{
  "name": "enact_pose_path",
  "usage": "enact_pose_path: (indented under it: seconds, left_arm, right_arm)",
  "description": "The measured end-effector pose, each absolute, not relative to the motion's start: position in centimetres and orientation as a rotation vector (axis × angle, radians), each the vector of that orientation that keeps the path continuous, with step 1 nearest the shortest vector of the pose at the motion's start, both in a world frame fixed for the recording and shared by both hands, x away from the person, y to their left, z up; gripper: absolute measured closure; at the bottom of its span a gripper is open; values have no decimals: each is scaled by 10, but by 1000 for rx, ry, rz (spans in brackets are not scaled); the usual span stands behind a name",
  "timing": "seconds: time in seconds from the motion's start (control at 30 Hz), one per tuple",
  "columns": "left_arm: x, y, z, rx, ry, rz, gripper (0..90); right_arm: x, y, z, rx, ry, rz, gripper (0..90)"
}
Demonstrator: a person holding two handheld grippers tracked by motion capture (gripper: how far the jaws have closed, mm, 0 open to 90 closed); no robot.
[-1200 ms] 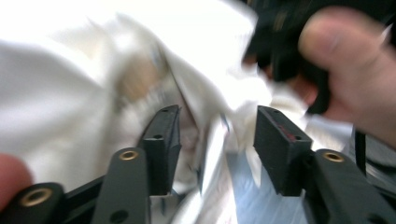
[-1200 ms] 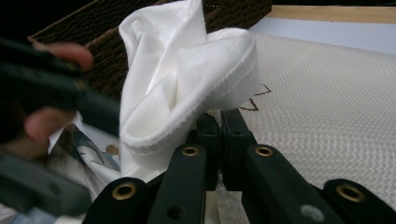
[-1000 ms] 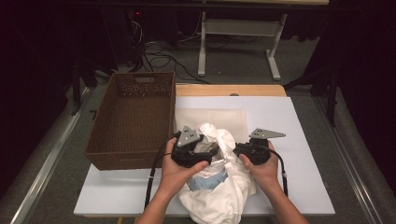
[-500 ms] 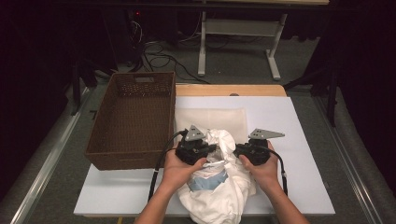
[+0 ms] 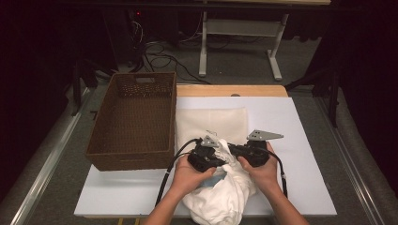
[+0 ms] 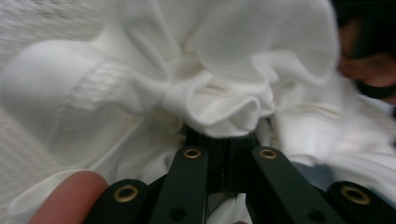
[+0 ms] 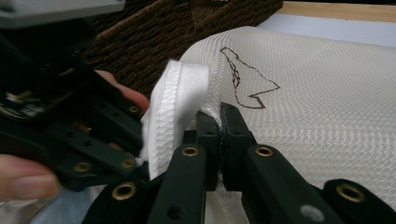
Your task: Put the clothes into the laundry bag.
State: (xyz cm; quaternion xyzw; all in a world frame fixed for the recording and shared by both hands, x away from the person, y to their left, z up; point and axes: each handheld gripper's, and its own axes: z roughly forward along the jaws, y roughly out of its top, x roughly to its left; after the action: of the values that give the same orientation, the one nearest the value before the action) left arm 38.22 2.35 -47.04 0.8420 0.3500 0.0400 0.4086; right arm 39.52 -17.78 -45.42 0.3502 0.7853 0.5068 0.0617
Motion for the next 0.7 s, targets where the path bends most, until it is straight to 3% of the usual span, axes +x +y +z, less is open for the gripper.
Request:
enact_pose_path:
  seconds: [0.07,0.23,0.33,0.47,0.5,0.53,0.57,0.7]
  left_arm:
    - [381,20,-471,2123,918,190,877]
    - [375,25,-468,2057,920,223,838]
    - [367,42,-456,1978,856,181,650]
    - [364,58,-443,1882,862,218,546]
    - [365,64,-439,1837,885,234,435]
    - [366,66,-436,1815,895,236,435]
    - [368,68,-434,1796,907,234,343]
    - [379,57,-437,1877,909,164,260]
  right_arm:
    - [394,-176,-454,1040,2386,1533,893]
    - [393,-178,-453,1027,2383,1530,893]
    - [396,-185,-453,1054,2359,1537,893]
    - [398,-188,-454,1071,2355,1545,893]
    - [398,-187,-454,1065,2356,1548,893]
    - [398,-187,-454,1065,2356,1548,893]
    - [398,-186,-454,1062,2362,1545,893]
    - [397,-183,-454,1061,2370,1552,893]
